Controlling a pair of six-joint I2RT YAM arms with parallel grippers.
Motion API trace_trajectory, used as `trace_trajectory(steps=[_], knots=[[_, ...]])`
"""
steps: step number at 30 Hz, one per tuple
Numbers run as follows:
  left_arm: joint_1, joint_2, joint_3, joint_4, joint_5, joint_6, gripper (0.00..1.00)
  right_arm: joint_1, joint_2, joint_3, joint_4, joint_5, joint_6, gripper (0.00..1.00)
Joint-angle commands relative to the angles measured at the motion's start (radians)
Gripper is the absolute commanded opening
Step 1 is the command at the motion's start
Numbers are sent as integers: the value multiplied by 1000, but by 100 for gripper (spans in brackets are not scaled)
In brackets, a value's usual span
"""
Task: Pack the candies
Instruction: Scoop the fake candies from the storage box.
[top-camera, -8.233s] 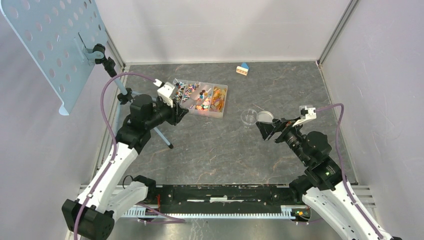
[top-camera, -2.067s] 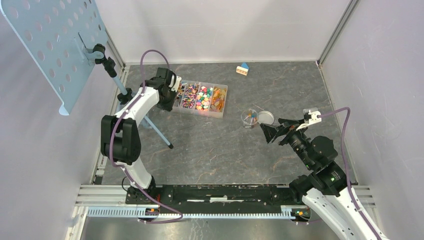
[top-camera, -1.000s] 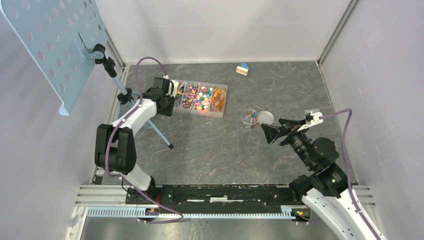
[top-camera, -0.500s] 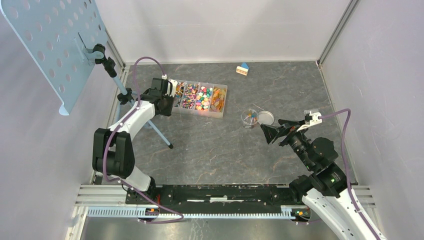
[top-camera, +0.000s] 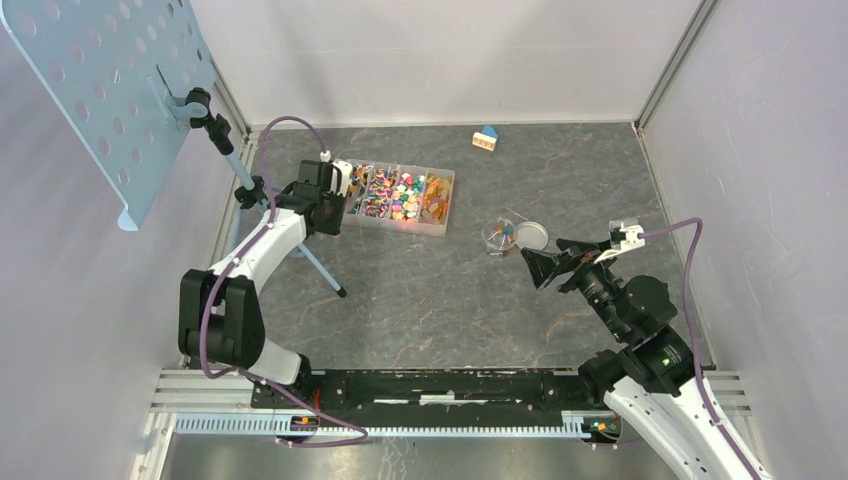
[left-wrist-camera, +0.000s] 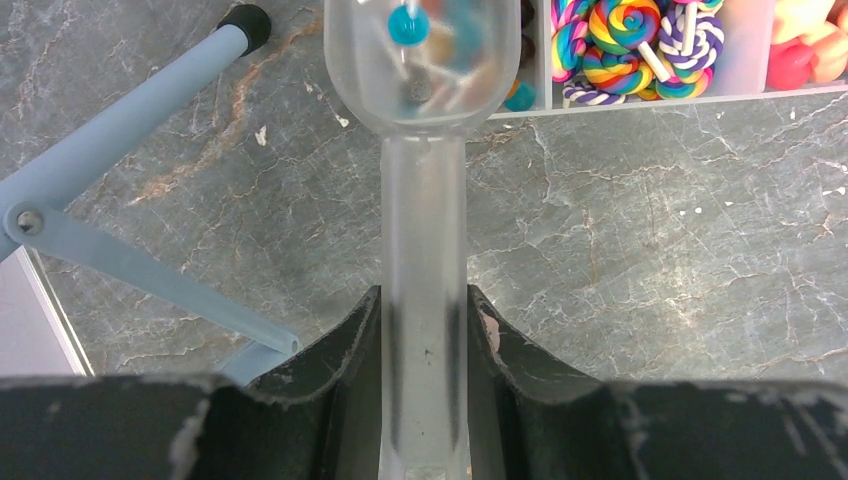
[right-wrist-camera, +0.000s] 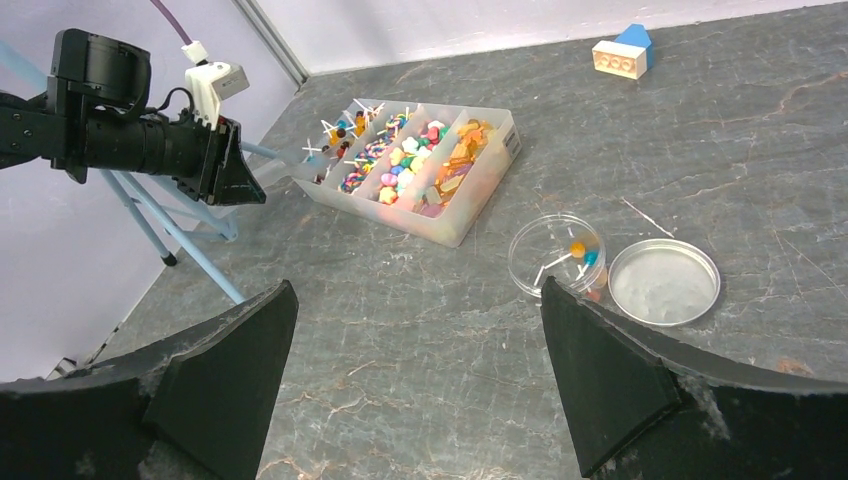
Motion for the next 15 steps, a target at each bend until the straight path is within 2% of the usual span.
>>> trace_trajectory(steps=[1,15], knots=[[7,-66,-16,-6,7,-25,2,-2,-15,-1,37,-12,13,98],[7,-139,-54,16,39,-24,2,-1,-36,-2,24,-17,37,98]])
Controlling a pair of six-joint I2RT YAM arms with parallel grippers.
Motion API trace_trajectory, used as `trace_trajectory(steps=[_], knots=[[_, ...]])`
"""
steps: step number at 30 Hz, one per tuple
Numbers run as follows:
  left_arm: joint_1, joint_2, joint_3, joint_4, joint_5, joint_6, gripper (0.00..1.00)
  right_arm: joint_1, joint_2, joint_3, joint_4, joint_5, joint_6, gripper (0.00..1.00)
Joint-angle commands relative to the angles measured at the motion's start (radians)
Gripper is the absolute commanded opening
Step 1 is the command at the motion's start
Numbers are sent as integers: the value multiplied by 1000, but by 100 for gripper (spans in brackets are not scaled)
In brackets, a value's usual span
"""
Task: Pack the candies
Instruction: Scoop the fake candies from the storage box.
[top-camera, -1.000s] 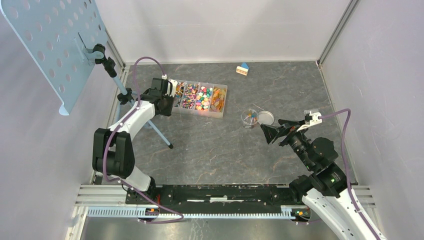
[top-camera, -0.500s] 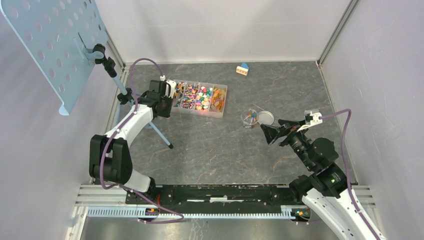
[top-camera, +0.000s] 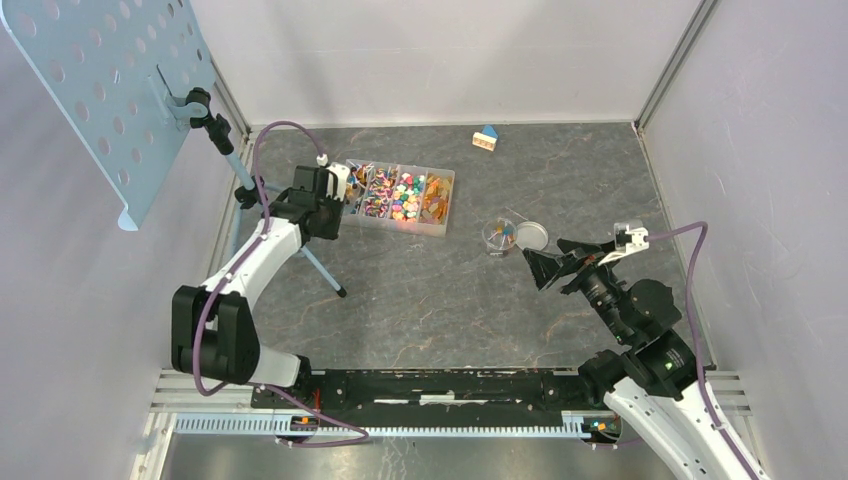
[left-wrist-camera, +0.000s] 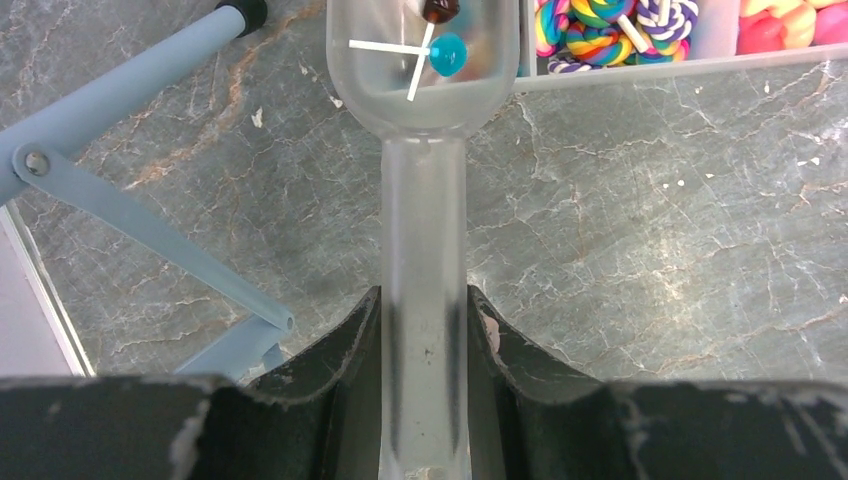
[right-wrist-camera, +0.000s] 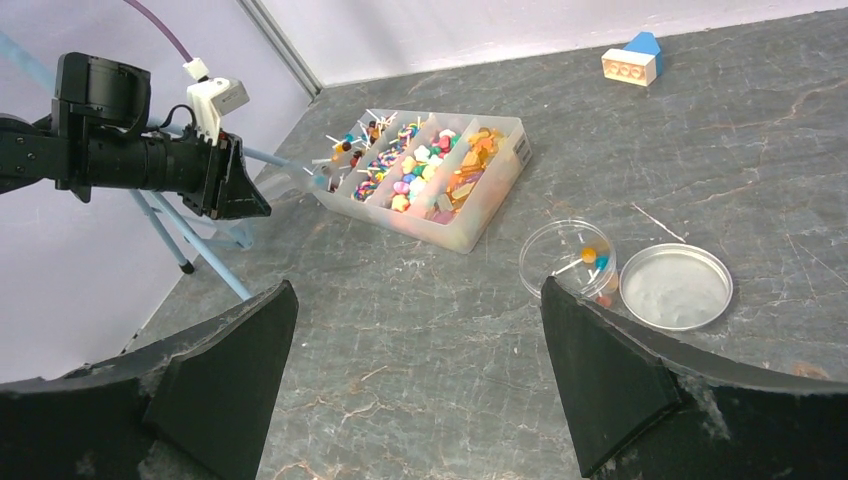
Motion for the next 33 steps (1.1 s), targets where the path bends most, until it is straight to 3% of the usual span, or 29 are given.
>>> trace_trajectory(steps=[1,17,33], knots=[[7,-60,-8,28,30,-23,2,-1,-14,-1,25,-11,17,98],[6,-152,-63,79,53,-25,2,-1,-34,-7,9,-19,42,98],[7,-356,-169,259,105,1,2,-1,-13,-23,34,-30,52,98]])
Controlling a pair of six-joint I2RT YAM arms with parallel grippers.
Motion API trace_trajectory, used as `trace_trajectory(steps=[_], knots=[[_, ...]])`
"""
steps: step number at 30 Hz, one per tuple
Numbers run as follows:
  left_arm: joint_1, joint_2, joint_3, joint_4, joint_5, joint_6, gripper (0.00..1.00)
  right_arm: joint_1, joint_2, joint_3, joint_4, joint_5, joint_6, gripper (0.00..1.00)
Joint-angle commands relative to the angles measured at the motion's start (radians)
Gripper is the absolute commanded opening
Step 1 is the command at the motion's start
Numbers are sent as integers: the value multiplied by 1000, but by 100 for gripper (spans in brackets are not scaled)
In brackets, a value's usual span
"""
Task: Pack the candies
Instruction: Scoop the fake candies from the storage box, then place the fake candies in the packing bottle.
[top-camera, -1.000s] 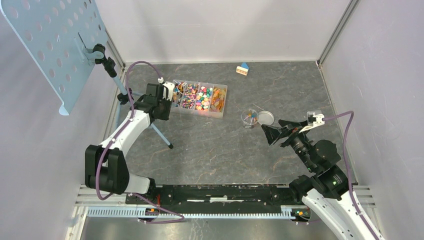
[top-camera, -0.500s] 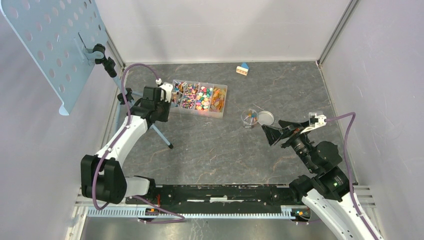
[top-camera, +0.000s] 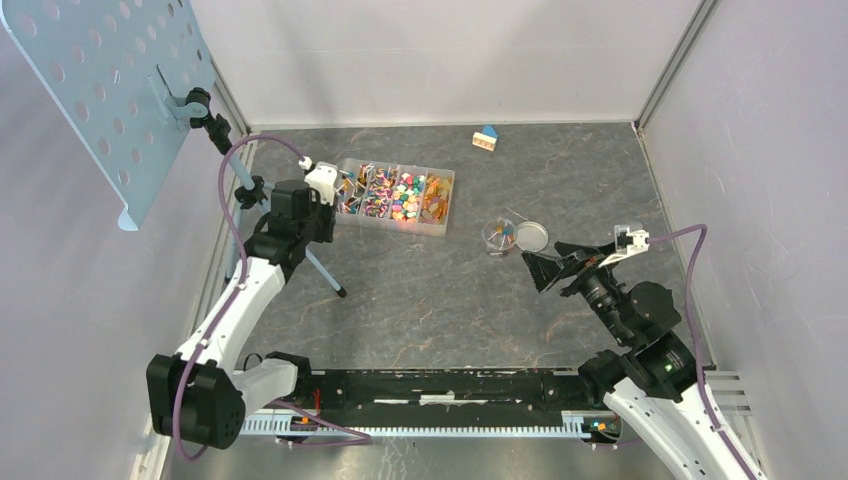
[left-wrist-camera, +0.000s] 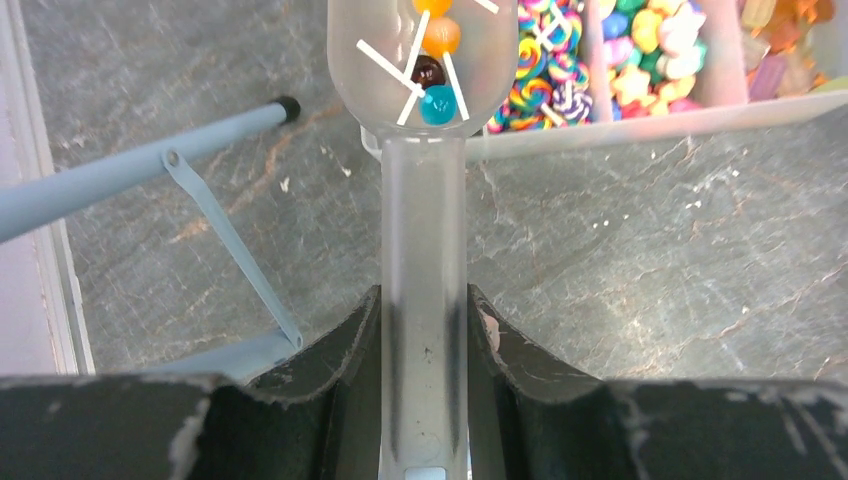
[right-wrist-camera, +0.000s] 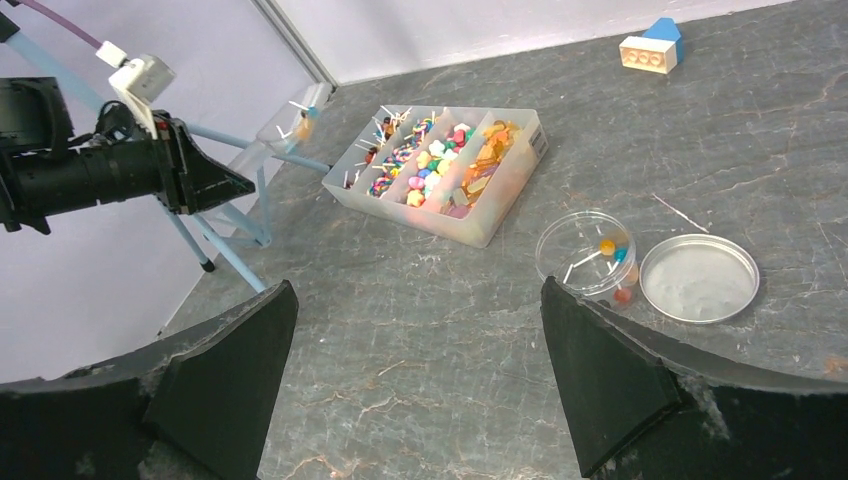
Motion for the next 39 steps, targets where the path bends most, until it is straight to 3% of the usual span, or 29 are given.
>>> trace_trajectory(steps=[1,9,20,33,39], knots=[[7,-72,-14,125,34,4,2,-2,13,-11,38,-14,11,98],[6,-68,45,67,89,-7,2,-2,28,-18,51,-19,15,98],[-25,-8,148,-57,221,-130,2,-1,52,-19,63,4,-9,98],[-372,130,348,-227,119,-131,2,-2,94,-19,63,25,-23,98],[-499,206,418,-239,142,-224,2,0,188,-17,139,-11,-20,93]])
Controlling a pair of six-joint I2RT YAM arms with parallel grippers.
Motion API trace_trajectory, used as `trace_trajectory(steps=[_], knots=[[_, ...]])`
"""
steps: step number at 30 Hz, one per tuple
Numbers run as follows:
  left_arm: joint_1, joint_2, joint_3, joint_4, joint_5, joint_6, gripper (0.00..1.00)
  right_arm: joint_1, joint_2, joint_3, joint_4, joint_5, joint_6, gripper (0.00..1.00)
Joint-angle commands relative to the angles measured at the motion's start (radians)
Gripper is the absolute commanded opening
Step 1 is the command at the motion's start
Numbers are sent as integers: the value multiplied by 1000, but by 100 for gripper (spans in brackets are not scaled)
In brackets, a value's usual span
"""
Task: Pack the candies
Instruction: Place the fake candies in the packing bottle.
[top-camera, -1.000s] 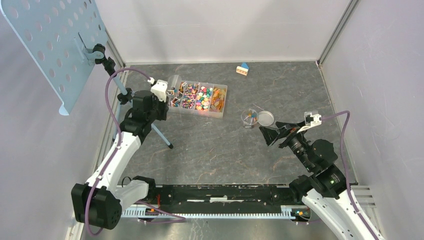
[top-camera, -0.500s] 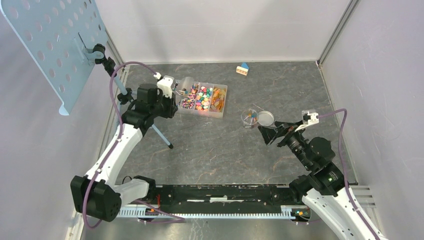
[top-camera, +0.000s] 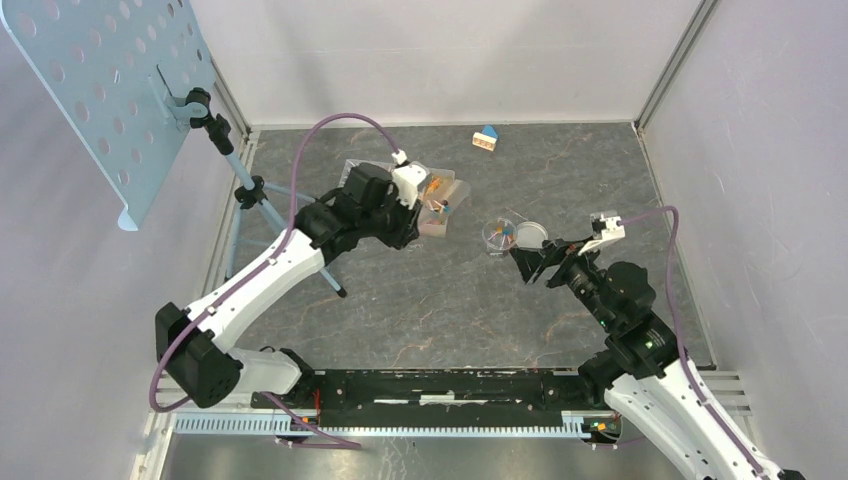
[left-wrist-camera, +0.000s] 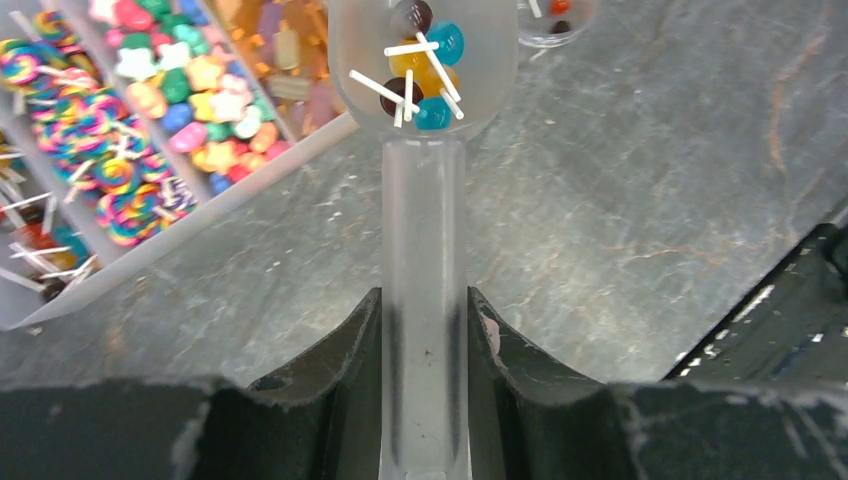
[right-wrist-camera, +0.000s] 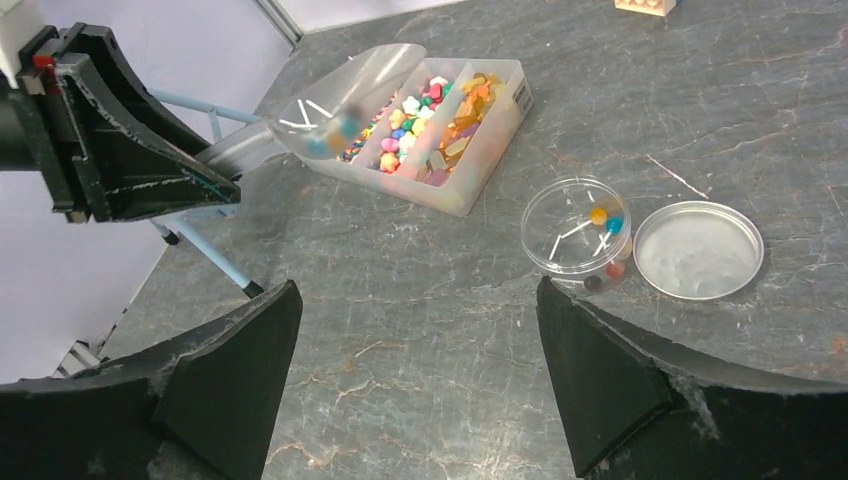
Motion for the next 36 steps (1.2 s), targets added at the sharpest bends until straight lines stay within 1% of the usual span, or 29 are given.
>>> trace_trajectory(steps=[1,4,6,7,8,10,12,16,17,28,36], knots=[[-73,46,83,-3,10,-106,2,-1,72,1,119,-17,-9,89],[-122,86,115,-25,2,-113,2,-2,123,2,180,-16,-4,73],[-142,107,129,-40,-7,-111,2,-1,158,1,226,-17,1,56],[-148,114,132,-42,-2,-114,2,-1,173,-2,253,-18,8,45],[-152,119,134,-40,5,-120,2,-1,192,-2,273,-25,18,38],[-166,136,138,-41,8,-131,2,-2,223,-1,318,-35,36,26],[-186,158,142,-41,-13,-135,2,-1,256,-4,369,-58,51,16],[-219,206,175,-41,-12,-152,2,-1,332,-12,433,-65,69,2],[-224,217,183,-40,-6,-159,2,-1,358,-9,439,-66,68,0],[-240,308,256,-42,34,-185,2,-1,541,-14,498,-13,13,0],[-240,343,293,-55,29,-174,2,-2,619,-26,540,-21,2,0]])
